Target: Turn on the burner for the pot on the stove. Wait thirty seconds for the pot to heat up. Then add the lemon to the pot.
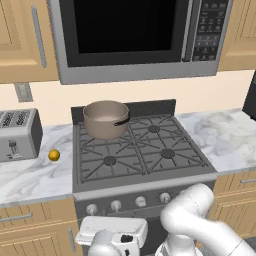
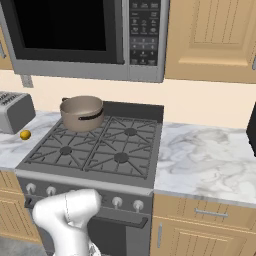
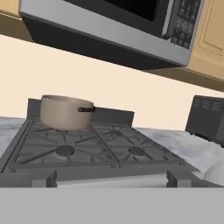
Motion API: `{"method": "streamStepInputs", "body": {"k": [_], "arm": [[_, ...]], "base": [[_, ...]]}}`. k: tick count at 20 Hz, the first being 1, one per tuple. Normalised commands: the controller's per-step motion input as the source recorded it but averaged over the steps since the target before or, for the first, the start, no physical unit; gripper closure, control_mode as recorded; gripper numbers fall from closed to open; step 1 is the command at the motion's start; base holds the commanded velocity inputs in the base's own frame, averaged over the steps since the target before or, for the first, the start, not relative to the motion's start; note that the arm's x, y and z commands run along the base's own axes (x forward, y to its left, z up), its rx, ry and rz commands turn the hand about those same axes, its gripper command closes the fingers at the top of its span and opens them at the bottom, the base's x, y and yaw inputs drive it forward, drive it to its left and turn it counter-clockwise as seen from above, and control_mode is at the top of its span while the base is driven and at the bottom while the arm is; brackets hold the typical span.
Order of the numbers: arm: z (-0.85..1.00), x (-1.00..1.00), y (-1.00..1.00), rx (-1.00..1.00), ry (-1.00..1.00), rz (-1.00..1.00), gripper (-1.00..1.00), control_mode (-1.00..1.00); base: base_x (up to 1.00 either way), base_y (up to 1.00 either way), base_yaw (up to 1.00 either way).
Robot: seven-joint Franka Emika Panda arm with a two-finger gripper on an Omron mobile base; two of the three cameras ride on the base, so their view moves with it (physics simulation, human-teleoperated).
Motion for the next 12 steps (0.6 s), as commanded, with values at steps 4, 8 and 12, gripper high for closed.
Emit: {"method": "streamStepInputs", "body": {"k": [4,8,12], "arm": [[-0.42,0.0,-0.36,0.04,-0.05,0.0,-1.0,-1.0],[-0.41,0.0,-0.38,0.09,-0.02,0.0,-1.0,-1.0],[-0.29,0.18,-0.22,0.11,0.0,0.02,-1.0,-1.0]], "base": [[0.0,0.0,0.0],[0.0,0.0,0.0],[0.0,0.0,0.0]]}}
